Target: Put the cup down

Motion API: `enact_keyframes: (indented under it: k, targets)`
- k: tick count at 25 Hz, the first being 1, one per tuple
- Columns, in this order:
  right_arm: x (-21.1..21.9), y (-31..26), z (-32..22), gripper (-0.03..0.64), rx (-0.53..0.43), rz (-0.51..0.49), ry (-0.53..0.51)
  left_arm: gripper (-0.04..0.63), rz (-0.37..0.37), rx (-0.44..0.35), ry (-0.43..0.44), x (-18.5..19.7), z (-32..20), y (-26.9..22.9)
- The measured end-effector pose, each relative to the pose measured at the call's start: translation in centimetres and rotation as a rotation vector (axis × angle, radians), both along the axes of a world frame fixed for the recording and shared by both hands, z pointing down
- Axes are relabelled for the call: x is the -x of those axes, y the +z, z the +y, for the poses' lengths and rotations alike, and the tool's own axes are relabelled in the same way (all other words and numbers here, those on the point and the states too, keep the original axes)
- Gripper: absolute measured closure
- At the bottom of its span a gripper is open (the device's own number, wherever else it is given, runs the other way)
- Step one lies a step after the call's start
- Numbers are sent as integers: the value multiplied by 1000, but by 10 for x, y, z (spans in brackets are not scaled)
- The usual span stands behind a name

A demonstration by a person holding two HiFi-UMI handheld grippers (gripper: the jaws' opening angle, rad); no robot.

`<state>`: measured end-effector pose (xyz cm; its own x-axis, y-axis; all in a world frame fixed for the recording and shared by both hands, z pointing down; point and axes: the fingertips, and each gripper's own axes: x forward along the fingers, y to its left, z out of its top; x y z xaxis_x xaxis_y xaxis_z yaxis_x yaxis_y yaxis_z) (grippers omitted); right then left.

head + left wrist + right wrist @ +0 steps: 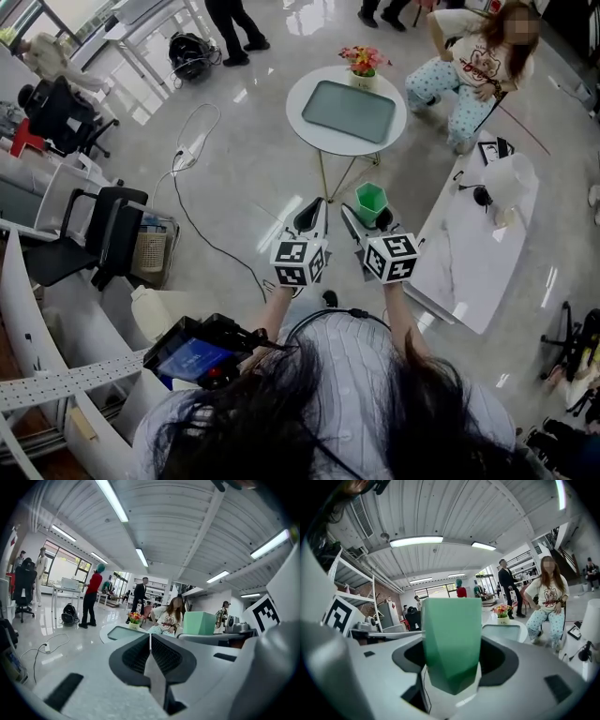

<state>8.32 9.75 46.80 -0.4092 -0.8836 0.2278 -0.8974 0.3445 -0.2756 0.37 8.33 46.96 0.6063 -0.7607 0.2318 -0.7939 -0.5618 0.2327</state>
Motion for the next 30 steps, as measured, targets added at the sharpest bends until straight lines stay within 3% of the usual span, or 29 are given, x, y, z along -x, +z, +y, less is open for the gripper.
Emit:
enact_keyframes:
  k: [12, 30]
  targets:
    - [-5, 7, -40, 310, 12, -7, 22, 577, -8, 14, 35, -7, -37, 5]
    - [6, 15, -197, 310, 47, -31, 74, 577, -31, 47, 91, 3, -200, 13]
